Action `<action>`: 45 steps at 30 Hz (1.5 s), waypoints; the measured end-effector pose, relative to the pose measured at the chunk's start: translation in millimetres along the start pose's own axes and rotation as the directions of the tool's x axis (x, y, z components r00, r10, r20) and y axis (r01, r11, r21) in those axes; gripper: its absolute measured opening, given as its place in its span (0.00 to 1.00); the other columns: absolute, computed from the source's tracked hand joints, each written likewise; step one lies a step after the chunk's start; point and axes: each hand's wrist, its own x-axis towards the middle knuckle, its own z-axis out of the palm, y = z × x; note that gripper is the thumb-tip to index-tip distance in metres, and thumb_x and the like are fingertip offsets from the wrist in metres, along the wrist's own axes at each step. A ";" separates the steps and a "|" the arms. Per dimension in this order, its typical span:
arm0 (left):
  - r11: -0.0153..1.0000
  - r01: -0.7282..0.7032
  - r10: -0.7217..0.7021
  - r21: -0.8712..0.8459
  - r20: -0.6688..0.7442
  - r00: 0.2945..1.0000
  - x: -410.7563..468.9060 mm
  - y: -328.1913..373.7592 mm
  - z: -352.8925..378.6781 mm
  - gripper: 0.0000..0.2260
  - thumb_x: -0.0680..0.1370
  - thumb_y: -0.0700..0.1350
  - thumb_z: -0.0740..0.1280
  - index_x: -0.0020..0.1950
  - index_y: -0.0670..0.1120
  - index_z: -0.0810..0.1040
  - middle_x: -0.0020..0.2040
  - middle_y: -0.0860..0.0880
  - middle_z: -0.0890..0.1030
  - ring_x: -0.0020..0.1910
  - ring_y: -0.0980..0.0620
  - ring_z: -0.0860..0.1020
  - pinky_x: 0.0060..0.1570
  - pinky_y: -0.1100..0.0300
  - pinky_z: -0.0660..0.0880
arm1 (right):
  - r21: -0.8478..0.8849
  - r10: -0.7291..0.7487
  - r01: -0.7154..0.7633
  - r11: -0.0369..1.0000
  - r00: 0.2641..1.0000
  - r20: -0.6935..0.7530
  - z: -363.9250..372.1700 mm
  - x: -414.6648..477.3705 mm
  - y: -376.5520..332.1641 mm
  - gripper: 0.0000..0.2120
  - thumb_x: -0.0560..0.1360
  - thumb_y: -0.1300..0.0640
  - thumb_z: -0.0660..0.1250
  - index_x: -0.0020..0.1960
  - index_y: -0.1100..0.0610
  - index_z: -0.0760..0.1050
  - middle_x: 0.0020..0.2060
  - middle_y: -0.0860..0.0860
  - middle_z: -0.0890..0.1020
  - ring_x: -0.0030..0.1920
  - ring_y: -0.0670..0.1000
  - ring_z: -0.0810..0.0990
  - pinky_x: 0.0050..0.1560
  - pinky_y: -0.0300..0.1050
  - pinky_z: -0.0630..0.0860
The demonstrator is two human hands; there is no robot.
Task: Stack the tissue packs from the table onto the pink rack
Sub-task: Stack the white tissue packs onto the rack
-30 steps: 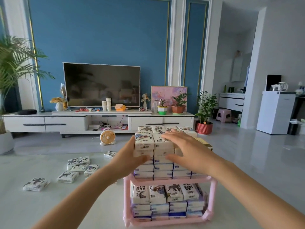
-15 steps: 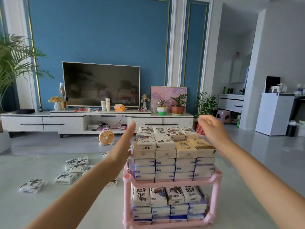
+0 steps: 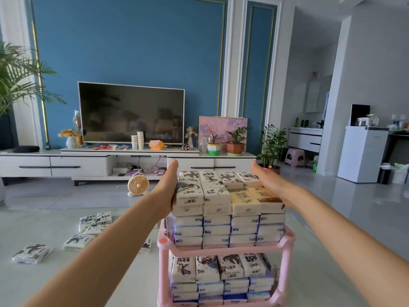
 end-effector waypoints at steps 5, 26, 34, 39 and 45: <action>0.998 -0.016 0.015 0.053 0.015 1.000 4.8 -0.8 -1.1 0.26 0.80 0.62 0.47 0.43 0.43 0.72 0.27 0.45 0.82 0.24 0.50 0.80 0.24 0.61 0.77 | -0.010 -0.004 0.004 1.000 1.000 0.016 0.1 -0.3 -0.8 0.32 0.78 0.37 0.42 0.76 0.54 0.54 0.75 0.52 0.57 0.74 0.54 0.56 0.72 0.51 0.53; 0.993 -0.040 0.023 -0.109 -0.157 0.987 -33.1 -39.2 -115.5 0.34 0.78 0.64 0.43 0.72 0.40 0.63 0.73 0.40 0.64 0.72 0.43 0.62 0.68 0.44 0.60 | 0.429 -0.604 0.503 0.751 0.785 0.136 76.5 -117.3 -92.9 0.18 0.76 0.46 0.56 0.58 0.55 0.74 0.53 0.49 0.82 0.55 0.45 0.80 0.59 0.41 0.75; 0.979 0.044 0.046 0.201 -0.420 0.906 -57.4 -87.0 -226.4 0.14 0.80 0.50 0.60 0.58 0.43 0.75 0.53 0.45 0.75 0.52 0.48 0.72 0.51 0.56 0.67 | 0.458 -0.193 -0.011 0.889 0.897 0.398 262.4 -70.0 -72.7 0.08 0.75 0.65 0.62 0.53 0.59 0.75 0.43 0.53 0.80 0.42 0.50 0.77 0.44 0.42 0.76; 0.706 0.115 0.250 0.699 -0.398 0.883 -35.5 -140.7 -268.9 0.12 0.77 0.43 0.64 0.60 0.45 0.76 0.59 0.45 0.77 0.59 0.47 0.74 0.55 0.62 0.67 | 0.103 -0.128 0.127 0.987 0.992 0.007 349.0 -22.0 -21.4 0.19 0.69 0.64 0.60 0.59 0.59 0.72 0.53 0.54 0.77 0.58 0.55 0.74 0.57 0.45 0.68; 0.561 0.063 0.355 0.826 -0.309 0.882 11.0 -192.1 -237.7 0.21 0.79 0.47 0.60 0.72 0.47 0.62 0.71 0.49 0.66 0.68 0.49 0.65 0.64 0.60 0.62 | 0.049 -0.175 0.207 0.977 0.914 -0.365 391.5 19.8 2.6 0.26 0.64 0.71 0.66 0.62 0.67 0.70 0.57 0.62 0.75 0.61 0.62 0.71 0.63 0.52 0.65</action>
